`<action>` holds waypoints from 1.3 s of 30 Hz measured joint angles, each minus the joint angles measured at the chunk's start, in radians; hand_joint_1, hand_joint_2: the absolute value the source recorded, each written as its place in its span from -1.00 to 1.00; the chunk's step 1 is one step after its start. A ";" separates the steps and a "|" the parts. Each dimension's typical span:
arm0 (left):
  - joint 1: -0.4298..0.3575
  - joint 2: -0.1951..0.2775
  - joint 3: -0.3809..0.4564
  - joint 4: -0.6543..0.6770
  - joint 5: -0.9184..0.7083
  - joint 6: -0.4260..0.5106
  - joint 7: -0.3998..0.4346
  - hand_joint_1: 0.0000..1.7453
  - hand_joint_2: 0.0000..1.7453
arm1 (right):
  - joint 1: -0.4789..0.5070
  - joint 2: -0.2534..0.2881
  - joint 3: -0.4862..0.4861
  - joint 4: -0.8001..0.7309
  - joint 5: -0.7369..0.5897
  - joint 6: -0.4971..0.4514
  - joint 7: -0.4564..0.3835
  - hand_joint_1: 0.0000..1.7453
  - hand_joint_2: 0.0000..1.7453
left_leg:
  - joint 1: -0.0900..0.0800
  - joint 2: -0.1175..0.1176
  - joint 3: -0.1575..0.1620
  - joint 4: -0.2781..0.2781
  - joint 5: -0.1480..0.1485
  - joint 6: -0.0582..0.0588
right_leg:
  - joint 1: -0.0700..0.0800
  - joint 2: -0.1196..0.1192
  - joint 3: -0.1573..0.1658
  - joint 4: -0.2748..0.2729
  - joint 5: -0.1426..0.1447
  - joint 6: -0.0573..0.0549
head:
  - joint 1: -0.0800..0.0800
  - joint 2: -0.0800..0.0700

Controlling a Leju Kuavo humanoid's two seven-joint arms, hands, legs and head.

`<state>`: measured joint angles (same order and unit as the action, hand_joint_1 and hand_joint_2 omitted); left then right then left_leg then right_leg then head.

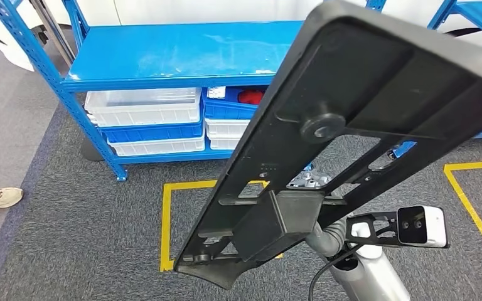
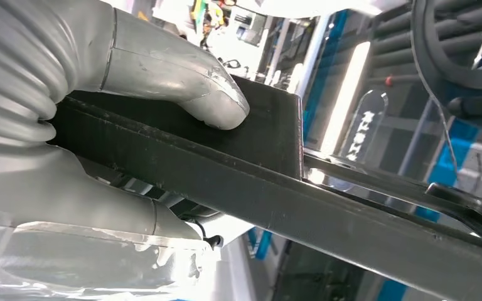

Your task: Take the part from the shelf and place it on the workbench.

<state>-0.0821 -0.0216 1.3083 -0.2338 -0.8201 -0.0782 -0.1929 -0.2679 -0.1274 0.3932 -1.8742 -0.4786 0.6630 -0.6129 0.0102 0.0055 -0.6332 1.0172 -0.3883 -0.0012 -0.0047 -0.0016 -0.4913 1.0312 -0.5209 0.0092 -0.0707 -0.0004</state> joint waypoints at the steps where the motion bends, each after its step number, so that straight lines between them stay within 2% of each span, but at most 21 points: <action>1: 0.000 -0.001 0.000 0.000 0.003 0.002 0.000 -1.00 1.00 | -0.001 0.003 0.000 -0.001 0.008 0.002 -0.006 1.00 1.00 | 0.000 0.000 -0.002 -0.004 0.010 -0.006 | 0.004 0.000 0.009 -0.023 -0.004 -0.005 | 0.000 0.000; 3: 0.004 -0.003 0.002 0.000 0.008 0.004 -0.002 -1.00 1.00 | 0.001 0.005 0.000 0.004 0.028 0.010 -0.032 1.00 1.00 | 0.001 -0.001 -0.008 -0.009 0.020 -0.018 | 0.002 -0.002 -0.003 -0.034 0.015 -0.020 | 0.000 0.000; 4: 0.007 -0.005 0.003 0.000 0.009 0.005 -0.002 -1.00 1.00 | 0.001 0.007 0.000 0.007 0.036 0.014 -0.044 1.00 1.00 | 0.002 -0.002 -0.016 0.004 0.002 -0.022 | 0.000 -0.004 -0.014 -0.038 0.028 -0.029 | 0.000 0.000; 6: 0.011 -0.007 0.009 0.000 0.011 0.007 -0.004 -1.00 1.00 | -0.001 0.014 0.000 0.014 0.041 0.017 -0.051 1.00 1.00 | 0.005 -0.003 -0.044 0.085 -0.088 -0.028 | -0.001 -0.008 -0.040 -0.041 0.055 -0.043 | 0.000 0.000; 8: 0.011 -0.007 0.015 0.000 0.011 0.010 -0.004 -1.00 1.00 | -0.006 0.026 0.001 0.016 0.036 0.008 -0.034 1.00 1.00 | 0.006 -0.003 -0.071 0.212 -0.173 -0.034 | 0.002 -0.008 -0.072 -0.037 0.078 -0.047 | 0.000 0.000; 10: 0.010 -0.007 0.018 0.000 0.011 0.013 -0.005 -1.00 1.00 | -0.014 0.036 0.001 0.017 0.026 -0.005 -0.009 1.00 1.00 | 0.006 -0.003 -0.063 0.279 -0.169 -0.038 | 0.002 -0.010 -0.108 -0.030 0.101 -0.044 | 0.000 0.000; 12: 0.010 -0.007 0.019 0.000 0.012 0.016 -0.005 -1.00 1.00 | -0.019 0.043 0.002 0.016 0.018 -0.015 0.008 1.00 1.00 | 0.008 -0.003 0.003 0.223 -0.113 -0.040 | 0.001 -0.011 -0.144 -0.018 0.120 -0.039 | 0.000 0.000; 15: 0.007 -0.005 0.019 0.000 0.013 0.018 -0.006 -1.00 1.00 | -0.029 0.050 0.005 0.012 0.010 -0.018 0.018 1.00 1.00 | 0.006 -0.006 0.138 0.030 -0.127 -0.031 | 0.003 -0.011 -0.177 0.002 0.142 -0.024 | 0.000 0.000; 16: 0.006 -0.005 0.019 -0.001 0.013 0.018 -0.005 -1.00 1.00 | -0.032 0.053 0.006 0.010 0.007 -0.018 0.021 1.00 1.00 | 0.003 -0.008 0.156 -0.002 -0.142 -0.024 | 0.003 -0.012 -0.180 0.003 0.150 -0.019 | 0.000 0.000; 18: 0.007 -0.005 0.020 -0.001 0.016 0.019 -0.004 -1.00 1.00 | -0.037 0.060 0.010 0.001 0.002 -0.022 0.039 1.00 1.00 | 0.002 -0.008 0.150 -0.010 -0.133 -0.010 | 0.002 -0.012 -0.182 0.001 0.165 -0.007 | 0.000 0.000; 20: 0.007 -0.005 0.023 -0.001 0.021 0.021 -0.001 -1.00 1.00 | -0.038 0.071 0.014 -0.015 -0.003 -0.035 0.070 1.00 1.00 | 0.004 -0.003 0.132 -0.012 -0.113 0.005 | -0.001 -0.007 -0.196 0.028 0.127 0.003 | 0.000 0.000; 23: 0.007 -0.005 0.026 -0.001 0.025 0.022 0.000 -1.00 1.00 | -0.038 0.088 0.023 -0.039 -0.008 -0.051 0.096 1.00 1.00 | 0.004 0.002 0.091 -0.011 -0.076 0.018 | -0.005 -0.004 -0.242 0.195 -0.022 0.013 | 0.000 0.000; 24: 0.008 -0.005 0.026 -0.001 0.025 0.022 0.000 -1.00 1.00 | -0.038 0.091 0.025 -0.043 -0.009 -0.053 0.099 1.00 1.00 | 0.003 0.002 0.075 -0.010 -0.063 0.018 | -0.006 -0.003 -0.250 0.253 -0.044 0.015 | 0.000 0.000; 26: 0.008 -0.005 0.028 -0.001 0.025 0.022 0.000 -1.00 1.00 | -0.038 0.096 0.028 -0.047 -0.009 -0.053 0.100 1.00 1.00 | 0.002 0.002 0.043 -0.007 -0.040 0.015 | -0.007 -0.003 -0.226 0.287 -0.024 0.015 | 0.000 0.000; 27: 0.008 -0.005 0.029 -0.001 0.025 0.022 0.000 -1.00 1.00 | -0.038 0.097 0.029 -0.049 -0.009 -0.053 0.100 1.00 1.00 | 0.001 0.002 0.028 -0.005 -0.030 0.013 | -0.007 -0.003 -0.187 0.251 0.002 0.011 | 0.000 0.000; 29: 0.008 -0.007 0.033 -0.001 0.025 0.022 0.000 -1.00 1.00 | -0.041 0.102 0.032 -0.056 -0.009 -0.053 0.101 1.00 1.00 | -0.001 0.001 0.007 -0.002 -0.011 0.006 | -0.003 -0.003 -0.073 0.106 0.018 -0.003 | 0.000 0.000; 31: 0.008 -0.009 0.037 -0.001 0.025 0.022 0.000 -1.00 1.00 | -0.046 0.107 0.034 -0.063 -0.009 -0.053 0.100 1.00 1.00 | 0.000 0.001 -0.002 -0.004 0.006 -0.004 | 0.005 -0.003 0.000 -0.005 -0.002 -0.013 | 0.000 0.000; 34: 0.010 -0.010 0.042 -0.001 0.026 0.022 0.001 -1.00 1.00 | -0.048 0.110 0.035 -0.068 -0.010 -0.053 0.100 1.00 1.00 | 0.002 0.001 -0.008 -0.012 0.025 -0.023 | 0.007 -0.005 -0.004 -0.037 0.013 -0.026 | 0.000 0.000; 36: 0.013 -0.011 0.043 -0.001 0.026 0.022 0.001 -1.00 1.00 | -0.049 0.113 0.037 -0.068 -0.010 -0.053 0.101 1.00 1.00 | 0.004 -0.001 -0.029 0.033 -0.034 -0.031 | 0.002 -0.009 -0.025 -0.047 0.040 -0.039 | 0.000 0.000; 38: 0.014 -0.011 0.043 -0.001 0.025 0.022 0.001 -1.00 1.00 | -0.048 0.116 0.040 -0.068 -0.010 -0.055 0.100 1.00 1.00 | 0.006 -0.001 -0.060 0.151 -0.140 -0.036 | 0.003 -0.011 -0.054 -0.047 0.065 -0.046 | 0.000 0.000; 39: 0.014 -0.011 0.043 -0.001 0.025 0.022 0.001 -1.00 1.00 | -0.048 0.117 0.041 -0.068 -0.010 -0.056 0.101 1.00 1.00 | 0.006 -0.001 -0.071 0.213 -0.172 -0.039 | 0.005 -0.011 -0.070 -0.045 0.077 -0.046 | 0.000 0.000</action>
<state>-0.0685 -0.0327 1.3516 -0.2352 -0.7947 -0.0565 -0.1920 -0.3157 -0.0102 0.4338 -1.9420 -0.4891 0.6071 -0.5123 0.0166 0.0043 -0.7038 1.2301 -0.5600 -0.0401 -0.0002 -0.0127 -0.5618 0.9860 -0.4442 -0.0368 -0.0708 -0.0004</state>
